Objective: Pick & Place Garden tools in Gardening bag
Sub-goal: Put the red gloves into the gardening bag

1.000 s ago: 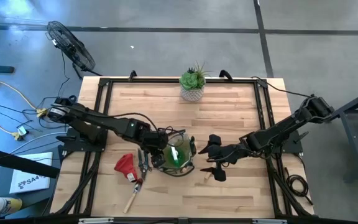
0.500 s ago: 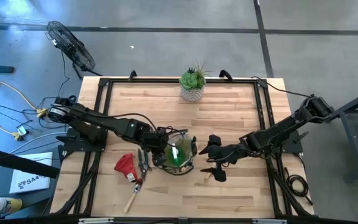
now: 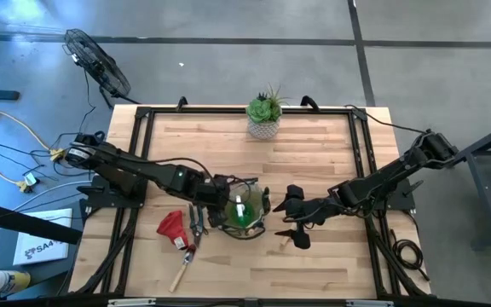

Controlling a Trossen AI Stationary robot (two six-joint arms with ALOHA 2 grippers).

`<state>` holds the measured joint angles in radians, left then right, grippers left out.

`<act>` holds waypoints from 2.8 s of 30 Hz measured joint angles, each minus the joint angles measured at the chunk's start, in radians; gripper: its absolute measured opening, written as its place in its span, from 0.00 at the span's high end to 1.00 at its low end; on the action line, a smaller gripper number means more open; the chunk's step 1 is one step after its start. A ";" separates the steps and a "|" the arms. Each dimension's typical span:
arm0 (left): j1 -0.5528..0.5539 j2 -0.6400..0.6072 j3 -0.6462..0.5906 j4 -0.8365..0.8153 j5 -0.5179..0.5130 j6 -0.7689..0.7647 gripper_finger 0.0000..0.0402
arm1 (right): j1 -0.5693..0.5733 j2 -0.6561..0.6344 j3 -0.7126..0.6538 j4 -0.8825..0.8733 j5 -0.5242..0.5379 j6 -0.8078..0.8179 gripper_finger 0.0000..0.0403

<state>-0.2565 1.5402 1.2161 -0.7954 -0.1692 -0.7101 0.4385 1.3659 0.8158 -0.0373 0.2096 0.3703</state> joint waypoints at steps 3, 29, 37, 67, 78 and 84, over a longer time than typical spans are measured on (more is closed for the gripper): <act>-0.006 0.000 0.030 -0.045 -0.032 0.007 0.49 | 0.000 0.000 0.000 0.002 0.000 0.000 0.14; -0.065 -0.001 0.325 -0.500 0.170 -0.017 0.49 | 0.000 0.000 0.000 -0.005 -0.011 0.000 0.14; -0.122 0.001 0.234 -0.510 0.283 -0.217 0.49 | 0.000 0.000 0.000 -0.005 -0.011 -0.004 0.14; -0.384 0.091 0.057 -0.336 0.268 -0.974 0.50 | 0.000 0.000 0.000 -0.019 -0.011 -0.106 0.14; -0.377 0.182 0.057 -0.391 0.219 -0.685 0.50 | 0.000 0.000 0.000 -0.032 -0.011 -0.101 0.14; -0.372 0.210 0.057 -0.407 0.214 -0.640 0.50 | 0.000 0.000 0.000 -0.032 -0.011 -0.079 0.14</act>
<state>-0.6289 1.7499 1.2732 -1.2028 0.0452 -1.3500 0.4385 1.3659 0.8162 -0.0692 0.1986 0.2908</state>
